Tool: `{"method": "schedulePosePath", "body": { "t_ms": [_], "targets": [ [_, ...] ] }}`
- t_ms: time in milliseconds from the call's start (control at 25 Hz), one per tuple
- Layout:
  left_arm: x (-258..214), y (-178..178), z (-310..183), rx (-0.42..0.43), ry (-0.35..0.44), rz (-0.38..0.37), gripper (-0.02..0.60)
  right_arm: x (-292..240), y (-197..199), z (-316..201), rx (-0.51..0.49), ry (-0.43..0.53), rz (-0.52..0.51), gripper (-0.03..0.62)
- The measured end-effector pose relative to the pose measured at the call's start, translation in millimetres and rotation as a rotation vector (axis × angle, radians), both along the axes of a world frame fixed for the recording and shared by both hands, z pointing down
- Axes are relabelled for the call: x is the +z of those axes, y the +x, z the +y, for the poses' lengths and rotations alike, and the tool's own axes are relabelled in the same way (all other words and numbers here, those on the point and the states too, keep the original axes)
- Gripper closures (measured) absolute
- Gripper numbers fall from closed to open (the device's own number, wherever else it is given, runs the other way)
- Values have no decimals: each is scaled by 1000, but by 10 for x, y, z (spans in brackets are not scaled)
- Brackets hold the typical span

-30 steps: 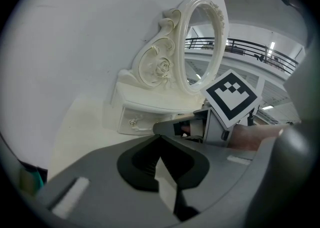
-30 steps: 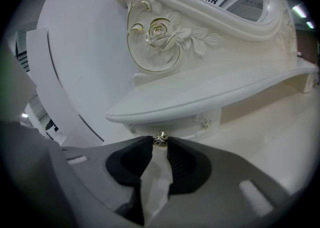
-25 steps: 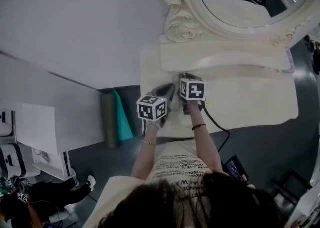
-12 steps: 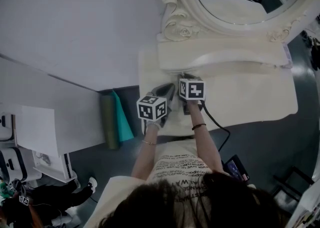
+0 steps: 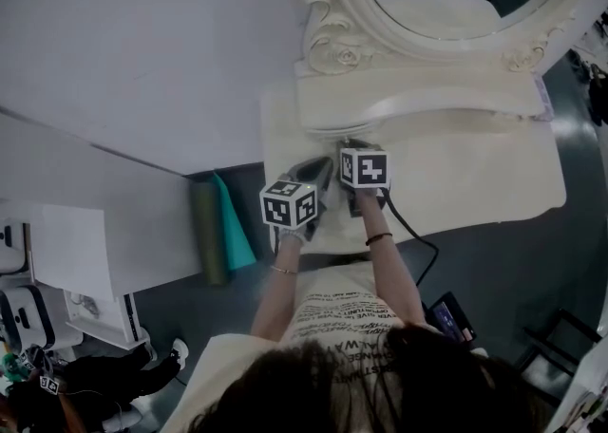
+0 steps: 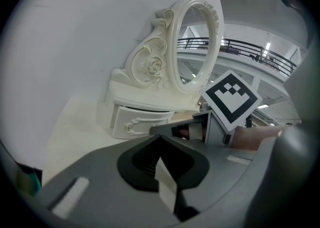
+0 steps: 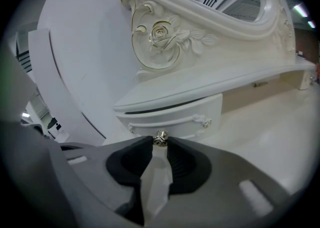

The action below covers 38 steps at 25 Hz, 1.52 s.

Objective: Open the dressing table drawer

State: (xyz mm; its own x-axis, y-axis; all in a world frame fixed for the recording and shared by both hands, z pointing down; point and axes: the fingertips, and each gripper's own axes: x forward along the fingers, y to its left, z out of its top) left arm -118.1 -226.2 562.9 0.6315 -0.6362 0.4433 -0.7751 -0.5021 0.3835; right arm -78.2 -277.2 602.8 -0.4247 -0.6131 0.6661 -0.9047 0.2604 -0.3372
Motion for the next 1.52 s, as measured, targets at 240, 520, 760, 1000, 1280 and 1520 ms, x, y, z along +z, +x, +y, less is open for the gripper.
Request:
{"method": "schedulePosePath", "body": {
  "t_ms": [240,520,760,1000,1280,1520],
  "targets": [
    [-6,-1,50,10,1,3,583,11,-5,61,3,-6,1,496],
    [-30,8,114,20,7,6,583,8,4,140,7,-9,1,496],
    [-55,-8,175,31,12,9,583,13,-6,224,13,-14,4,496],
    [-32,11,214,52,13,11,583,26,2,273,25,-14,2,496],
    [-20,26,262,83,18,9,583,22,5,336,40,-4,-1,496],
    [-8,-8,286,83,17,1,583,10,9,358,46,6,-6,496]
  ]
}}
